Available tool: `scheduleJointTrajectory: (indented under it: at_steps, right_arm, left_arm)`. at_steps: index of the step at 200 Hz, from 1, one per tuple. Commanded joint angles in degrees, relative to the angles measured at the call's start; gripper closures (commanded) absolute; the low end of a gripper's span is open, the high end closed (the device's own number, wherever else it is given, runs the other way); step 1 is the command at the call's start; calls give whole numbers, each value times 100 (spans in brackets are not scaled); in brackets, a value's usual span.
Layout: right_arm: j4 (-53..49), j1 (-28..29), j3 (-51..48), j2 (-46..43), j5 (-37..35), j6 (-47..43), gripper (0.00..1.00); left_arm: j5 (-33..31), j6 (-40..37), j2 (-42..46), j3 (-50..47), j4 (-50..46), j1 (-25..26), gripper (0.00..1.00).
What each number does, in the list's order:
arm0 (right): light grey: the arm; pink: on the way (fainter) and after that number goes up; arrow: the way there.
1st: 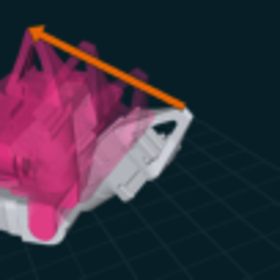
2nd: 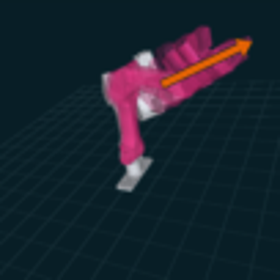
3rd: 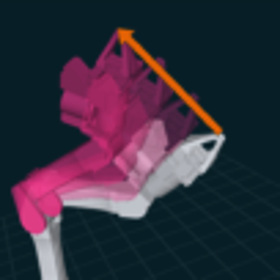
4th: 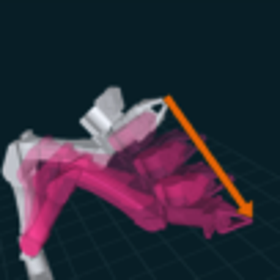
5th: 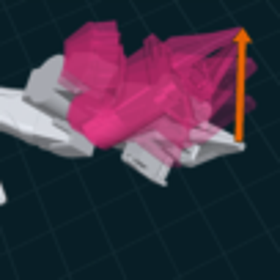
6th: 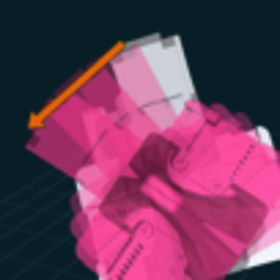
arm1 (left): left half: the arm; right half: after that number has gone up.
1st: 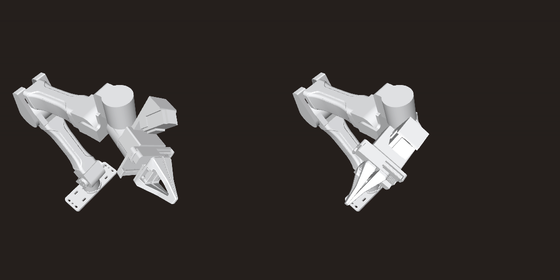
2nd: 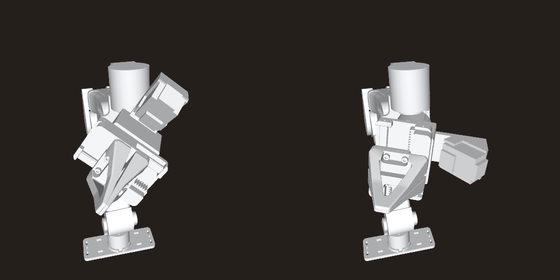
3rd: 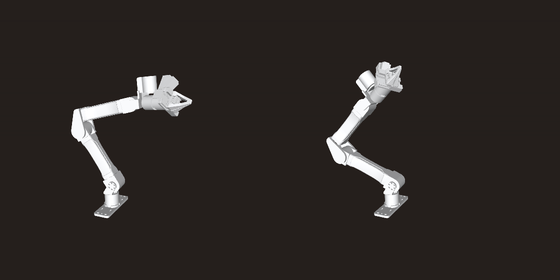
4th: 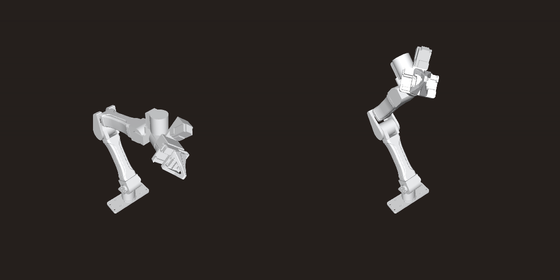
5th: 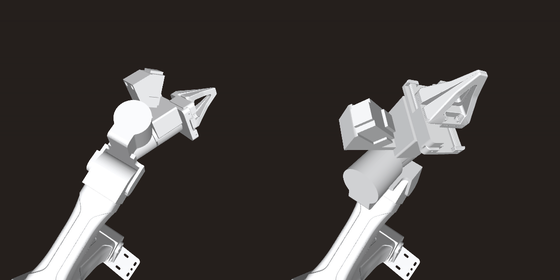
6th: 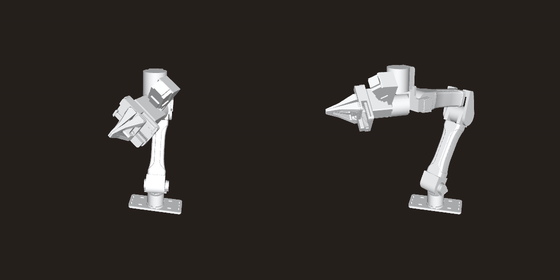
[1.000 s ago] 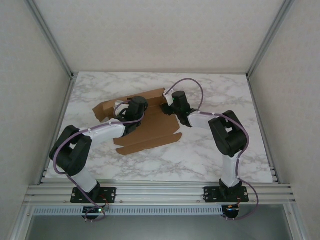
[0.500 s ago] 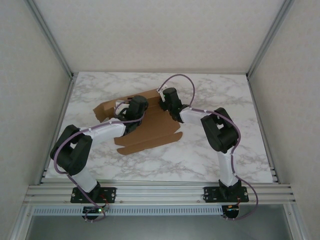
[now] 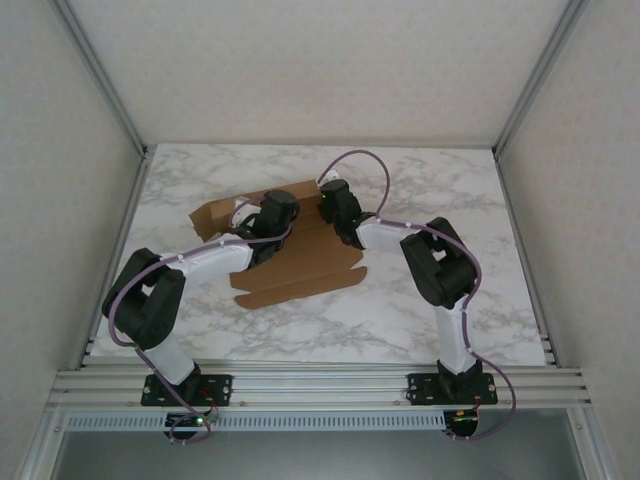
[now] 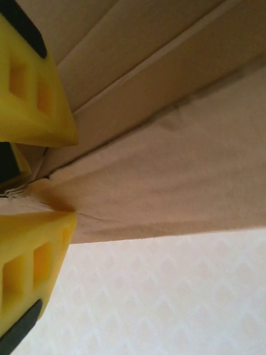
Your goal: Fold the paper box
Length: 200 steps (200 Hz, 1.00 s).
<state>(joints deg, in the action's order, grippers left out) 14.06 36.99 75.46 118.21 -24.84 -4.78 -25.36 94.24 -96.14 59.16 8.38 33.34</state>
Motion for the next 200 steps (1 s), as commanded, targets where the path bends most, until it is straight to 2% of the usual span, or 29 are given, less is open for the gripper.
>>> scheduleJointTrajectory:
  at_steps: [1, 47, 66, 94, 119, 142, 156, 169, 187, 200]
  right_arm:
    - [-372, -276, -366, -405, -103, 139, 77]
    - [-406, -530, -786, -805, -193, 243, 75]
    - [-576, -586, -879, -948, -301, 249, 75]
    - [-620, -636, -1142, -1220, -388, 301, 75]
    - [-681, -674, -1235, -1353, -381, 406, 74]
    - [-747, -693, -1227, -1393, -309, 489, 74]
    - [-751, -689, -1259, -1434, -213, 538, 75]
    - [-738, -693, -1314, -1474, -128, 574, 74]
    - [-676, -691, -1389, -1518, -69, 567, 74]
    - [-659, -687, -1419, -1520, -10, 550, 75]
  left_arm:
    - [127, -936, 189, 8, -589, 1, 59]
    - [1075, -2387, 534, -103, -464, -5, 38]
    - [1654, -3021, 731, -282, -382, -3, 37]
    - [2828, -4516, 1299, -551, -390, 2, 38]
    - [3022, -5512, 2055, -563, -1123, -12, 38]
    - [3050, -6088, 2550, -344, -1608, -120, 37]
    - [3069, -6279, 2449, 129, -2034, -394, 38]
    - [3401, -6367, 2178, 513, -2201, -810, 38]
    - [4048, -6441, 1532, 1019, -2360, -1368, 38]
    - [4168, -6654, 970, 1436, -2630, -1593, 38]
